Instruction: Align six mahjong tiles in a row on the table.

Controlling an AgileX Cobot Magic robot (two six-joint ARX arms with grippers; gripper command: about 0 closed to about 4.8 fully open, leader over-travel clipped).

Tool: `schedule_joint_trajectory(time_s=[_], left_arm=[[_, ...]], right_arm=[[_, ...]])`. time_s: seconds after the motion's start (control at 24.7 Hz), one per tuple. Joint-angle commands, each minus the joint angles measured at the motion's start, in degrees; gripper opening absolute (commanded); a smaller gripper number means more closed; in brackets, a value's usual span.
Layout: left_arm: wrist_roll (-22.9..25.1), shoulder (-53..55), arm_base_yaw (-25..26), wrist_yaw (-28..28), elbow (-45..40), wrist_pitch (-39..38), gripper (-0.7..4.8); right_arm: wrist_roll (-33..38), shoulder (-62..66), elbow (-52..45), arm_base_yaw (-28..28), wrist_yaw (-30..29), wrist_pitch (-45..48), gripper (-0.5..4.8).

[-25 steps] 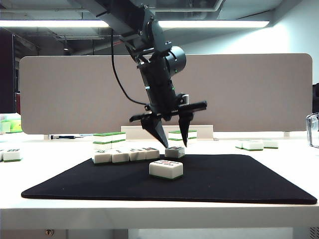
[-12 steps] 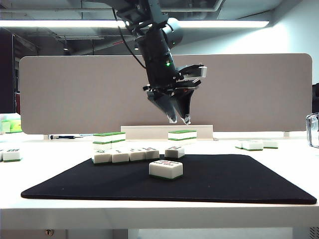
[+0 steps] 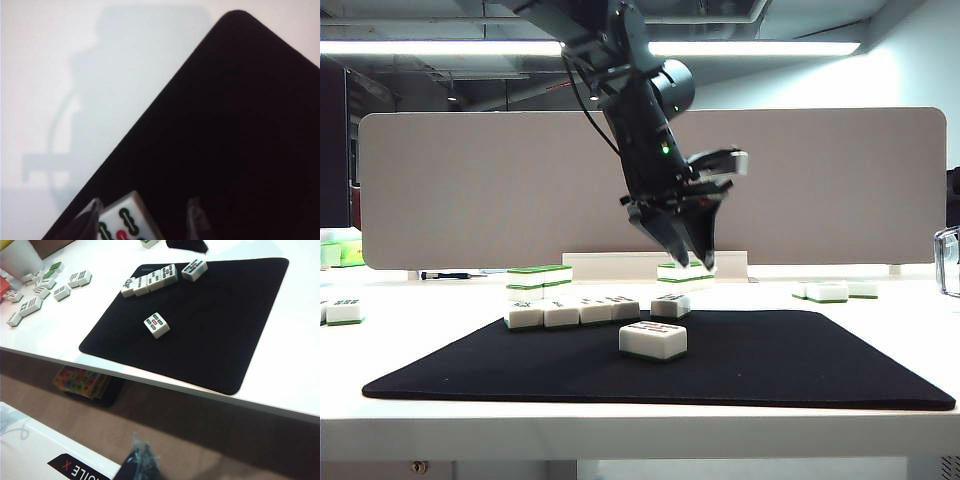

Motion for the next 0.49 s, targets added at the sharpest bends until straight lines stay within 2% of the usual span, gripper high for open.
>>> schedule_joint_trajectory(time_s=[0.04,0.2,0.49], left_arm=[[0.55,0.79,-0.15,-5.97,0.09,0.96,2.24],[0.55,1.31,-0.15,-9.27,0.09,2.03,2.24],[0.35,1.46,-0.68,-8.76,0.09,3.45,2.24]], right_arm=[[-0.15,-0.76,0.15,0.07,0.13,0.98,-0.01],[-0.15,-0.79,0.15,0.07,0.13,0.98,-0.01],[-0.17,-0.79,0.15,0.07,1.77,1.03,-0.01]])
